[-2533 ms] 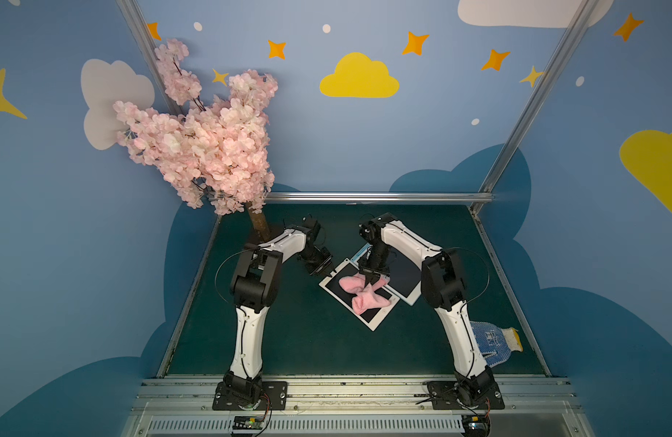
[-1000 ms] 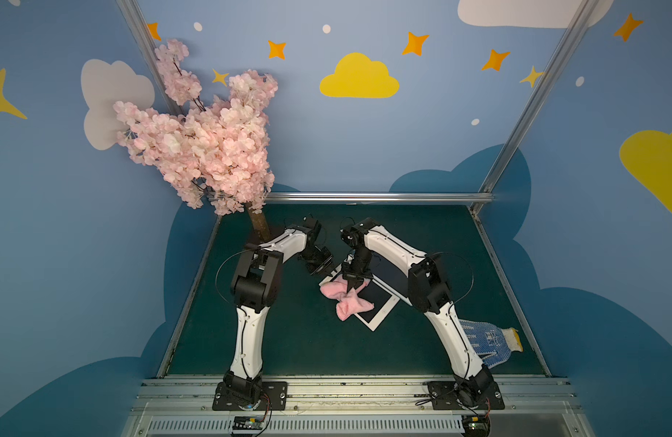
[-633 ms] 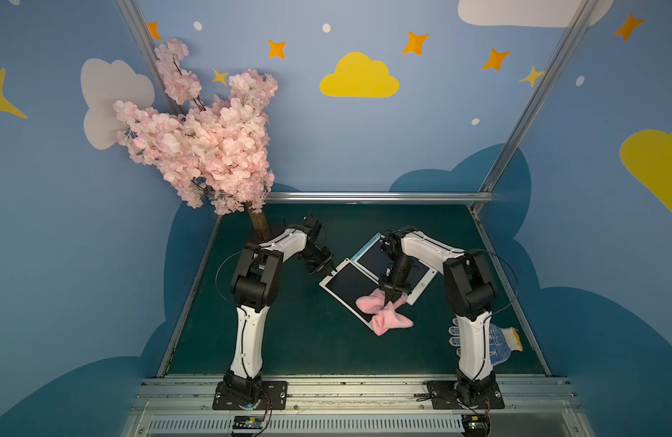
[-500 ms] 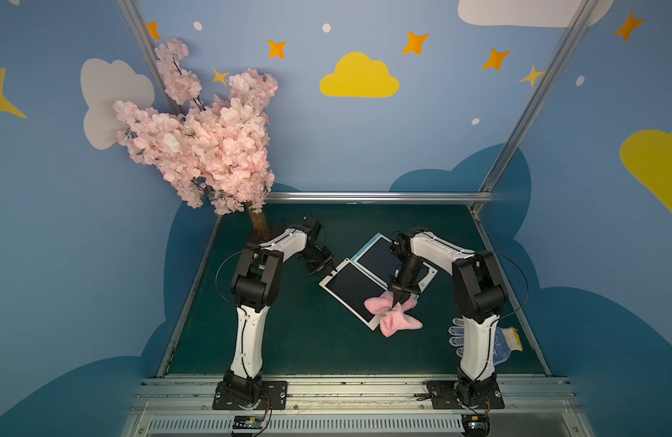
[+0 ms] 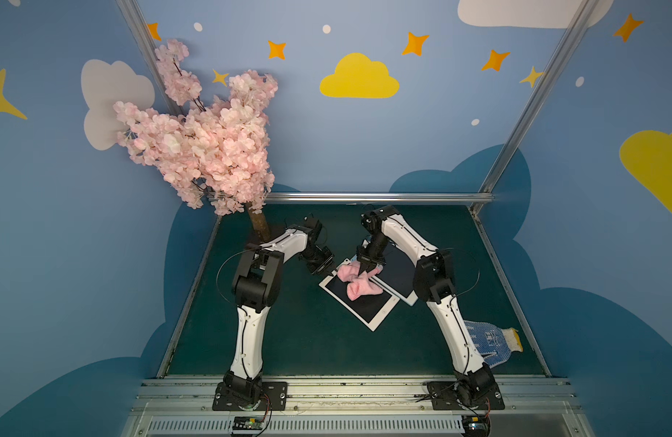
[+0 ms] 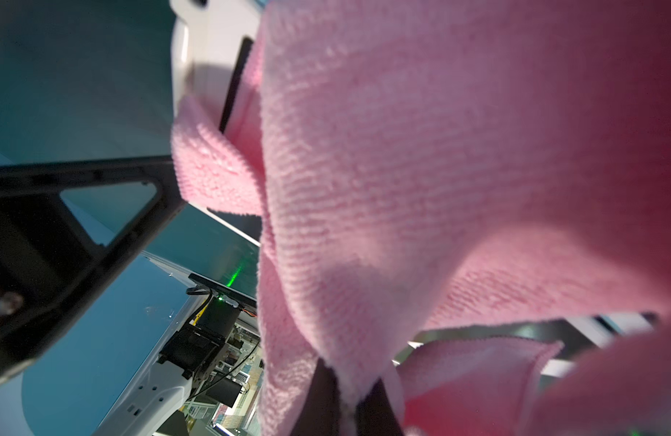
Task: Wipe the drawing tablet
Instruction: Wipe the dirt from the drawing tablet.
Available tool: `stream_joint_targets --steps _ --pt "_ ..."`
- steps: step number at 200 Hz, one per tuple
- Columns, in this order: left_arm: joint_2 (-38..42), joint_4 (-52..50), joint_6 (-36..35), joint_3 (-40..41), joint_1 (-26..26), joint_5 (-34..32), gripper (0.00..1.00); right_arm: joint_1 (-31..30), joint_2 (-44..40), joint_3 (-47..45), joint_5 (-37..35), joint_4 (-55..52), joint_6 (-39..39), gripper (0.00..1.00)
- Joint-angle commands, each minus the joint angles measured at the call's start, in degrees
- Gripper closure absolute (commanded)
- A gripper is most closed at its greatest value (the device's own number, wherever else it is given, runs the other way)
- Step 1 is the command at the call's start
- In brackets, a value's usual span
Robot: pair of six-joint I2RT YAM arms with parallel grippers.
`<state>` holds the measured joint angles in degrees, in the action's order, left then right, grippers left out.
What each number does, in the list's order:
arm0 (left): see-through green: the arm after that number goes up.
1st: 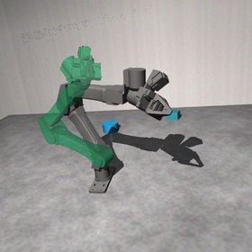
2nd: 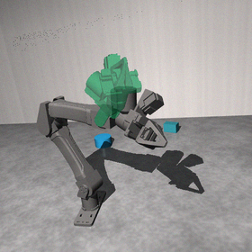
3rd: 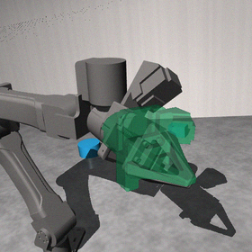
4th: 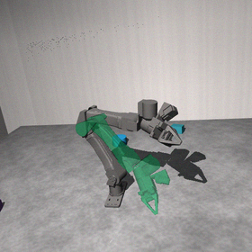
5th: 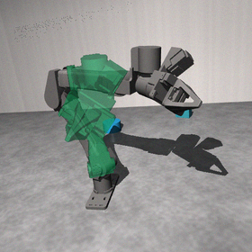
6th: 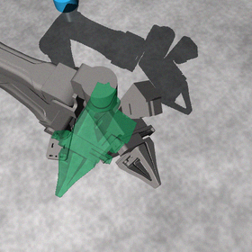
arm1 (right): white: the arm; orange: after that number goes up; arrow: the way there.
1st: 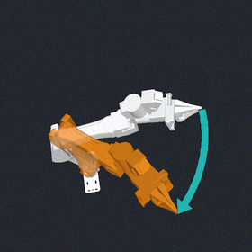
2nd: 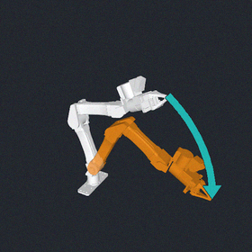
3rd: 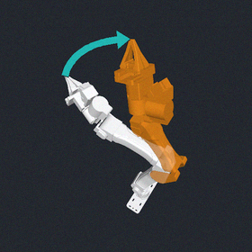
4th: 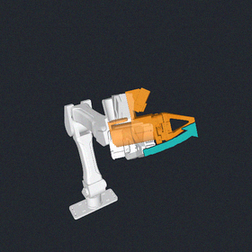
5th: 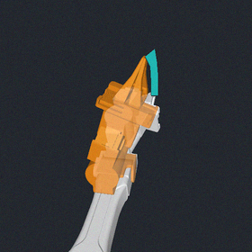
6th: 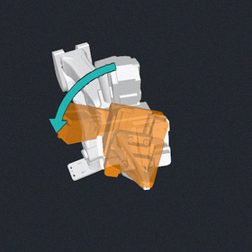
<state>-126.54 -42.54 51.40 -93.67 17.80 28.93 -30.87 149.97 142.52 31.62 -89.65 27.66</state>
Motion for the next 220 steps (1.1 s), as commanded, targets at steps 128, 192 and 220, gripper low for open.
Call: stream_joint_targets --steps 128,192,220 --pt "-2.04 -0.26 0.11 -0.29 0.27 -1.68 0.75 3.86 -13.69 -25.77 -3.14 1.18 -2.85 1.00" --pt "-1.79 -0.26 0.11 0.14 0.30 -1.77 0.75 4.16 -20.74 -35.88 -5.29 3.74 -3.12 1.00" --pt "-1.93 -0.28 0.17 0.06 0.30 -1.75 0.75 -0.77 -18.53 -33.51 -4.09 3.74 -1.85 1.00"
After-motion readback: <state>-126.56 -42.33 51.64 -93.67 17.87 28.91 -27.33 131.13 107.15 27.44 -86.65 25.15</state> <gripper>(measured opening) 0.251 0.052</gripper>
